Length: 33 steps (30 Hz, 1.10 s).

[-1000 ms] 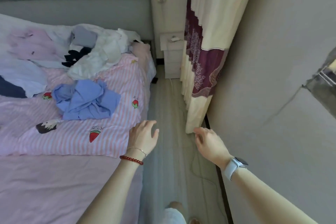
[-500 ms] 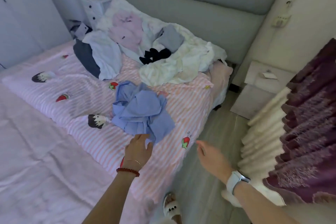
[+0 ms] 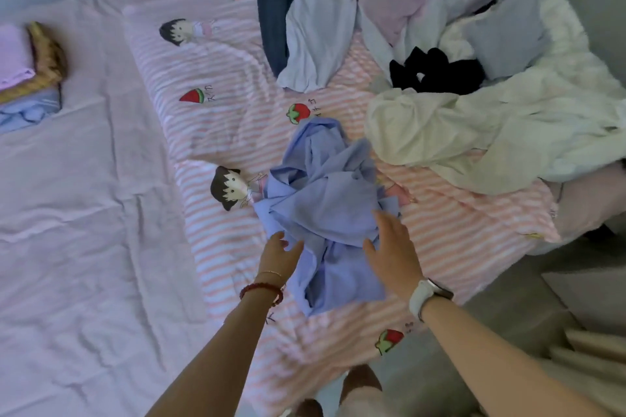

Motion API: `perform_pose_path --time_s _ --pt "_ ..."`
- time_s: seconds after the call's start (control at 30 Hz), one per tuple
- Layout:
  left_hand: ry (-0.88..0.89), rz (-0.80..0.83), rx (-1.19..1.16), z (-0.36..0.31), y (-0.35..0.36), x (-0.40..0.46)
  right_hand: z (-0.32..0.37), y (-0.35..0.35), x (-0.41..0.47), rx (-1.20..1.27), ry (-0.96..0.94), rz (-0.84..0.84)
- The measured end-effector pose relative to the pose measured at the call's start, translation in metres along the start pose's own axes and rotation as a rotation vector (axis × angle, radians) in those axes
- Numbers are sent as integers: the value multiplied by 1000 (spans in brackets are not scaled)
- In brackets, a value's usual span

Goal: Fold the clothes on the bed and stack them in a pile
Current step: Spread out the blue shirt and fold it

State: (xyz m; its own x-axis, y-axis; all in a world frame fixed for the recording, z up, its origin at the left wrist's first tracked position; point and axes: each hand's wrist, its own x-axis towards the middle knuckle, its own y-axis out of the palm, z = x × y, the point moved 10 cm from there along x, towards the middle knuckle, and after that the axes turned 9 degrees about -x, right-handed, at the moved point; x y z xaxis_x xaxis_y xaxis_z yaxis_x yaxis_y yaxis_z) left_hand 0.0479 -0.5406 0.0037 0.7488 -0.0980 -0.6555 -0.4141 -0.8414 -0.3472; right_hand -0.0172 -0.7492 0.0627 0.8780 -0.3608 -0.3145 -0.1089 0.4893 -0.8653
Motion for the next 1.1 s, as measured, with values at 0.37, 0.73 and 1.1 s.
perform_pose_path --time_s 0.37,0.73,1.1 --pt "-143 -189 -317 16 29 24 14 61 112 -87 -187 254" --pt "-65 -431 -478 68 -90 -27 56 91 17 94 -293 552" --pt "-153 -1005 -829 217 -337 -105 338 107 -43 338 -615 414"
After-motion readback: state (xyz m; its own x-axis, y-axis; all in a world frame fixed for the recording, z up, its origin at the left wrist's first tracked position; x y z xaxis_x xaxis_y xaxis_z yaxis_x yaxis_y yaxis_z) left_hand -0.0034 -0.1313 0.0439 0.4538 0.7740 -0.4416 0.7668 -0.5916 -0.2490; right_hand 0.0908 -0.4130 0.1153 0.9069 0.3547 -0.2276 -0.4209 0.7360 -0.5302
